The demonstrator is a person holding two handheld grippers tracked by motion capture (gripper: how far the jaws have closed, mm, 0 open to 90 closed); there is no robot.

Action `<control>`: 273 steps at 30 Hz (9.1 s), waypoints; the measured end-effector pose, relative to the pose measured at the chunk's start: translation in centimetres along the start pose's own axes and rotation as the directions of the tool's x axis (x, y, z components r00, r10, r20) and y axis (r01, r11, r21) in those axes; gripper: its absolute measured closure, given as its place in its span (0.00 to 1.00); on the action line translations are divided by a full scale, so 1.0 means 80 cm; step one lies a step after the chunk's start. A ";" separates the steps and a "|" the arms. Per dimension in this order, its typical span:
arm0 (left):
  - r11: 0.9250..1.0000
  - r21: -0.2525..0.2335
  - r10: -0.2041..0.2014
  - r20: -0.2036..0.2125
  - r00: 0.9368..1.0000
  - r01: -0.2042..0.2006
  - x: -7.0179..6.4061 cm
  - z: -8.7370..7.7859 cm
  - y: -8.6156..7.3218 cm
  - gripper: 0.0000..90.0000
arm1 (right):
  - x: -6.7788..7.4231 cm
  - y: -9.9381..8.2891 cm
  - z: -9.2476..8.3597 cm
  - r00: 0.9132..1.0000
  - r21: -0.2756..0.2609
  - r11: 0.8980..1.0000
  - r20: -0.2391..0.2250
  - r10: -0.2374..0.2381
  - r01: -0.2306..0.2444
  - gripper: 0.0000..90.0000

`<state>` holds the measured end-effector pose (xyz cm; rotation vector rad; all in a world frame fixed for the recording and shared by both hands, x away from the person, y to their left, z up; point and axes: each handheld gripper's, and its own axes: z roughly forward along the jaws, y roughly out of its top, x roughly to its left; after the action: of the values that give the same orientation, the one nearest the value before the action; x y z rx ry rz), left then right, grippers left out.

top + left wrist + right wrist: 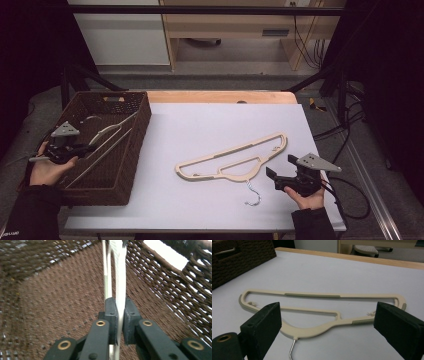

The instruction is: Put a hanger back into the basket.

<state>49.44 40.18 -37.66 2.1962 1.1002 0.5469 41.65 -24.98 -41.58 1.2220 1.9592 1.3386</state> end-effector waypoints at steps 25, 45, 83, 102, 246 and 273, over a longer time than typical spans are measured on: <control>0.999 0.035 0.032 0.049 0.998 -0.034 -0.017 -0.004 0.002 0.59 | 0.001 0.001 -0.003 1.000 -0.007 1.000 -0.004 0.005 -0.005 0.09; 0.905 -0.415 -0.113 -0.022 0.993 0.094 -0.069 -0.062 0.039 0.09 | 0.005 0.004 -0.009 1.000 -0.023 1.000 -0.013 0.006 -0.007 0.08; 0.915 -0.400 0.069 0.259 0.964 0.041 -0.274 0.054 0.040 0.07 | 0.034 -0.027 0.021 0.999 0.122 0.992 -0.051 -0.004 0.010 0.17; 0.942 -0.334 0.065 0.251 0.966 0.024 -0.277 0.077 0.028 0.07 | 0.054 -0.053 0.057 0.996 0.283 0.959 -0.082 0.024 0.000 0.64; 0.911 -0.136 0.411 0.230 0.882 -0.389 -0.397 0.175 0.176 0.89 | -0.025 -0.012 -0.011 0.994 -0.007 0.993 -0.001 0.114 -0.114 0.39; 0.958 -0.240 0.211 0.213 0.954 -0.158 -0.306 0.107 0.174 0.96 | -0.021 -0.017 -0.006 1.000 -0.006 1.000 0.001 0.008 -0.008 0.11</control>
<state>48.49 10.76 -36.47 2.1144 0.6782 0.4487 41.53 -26.81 -42.77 1.2292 1.9503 1.3463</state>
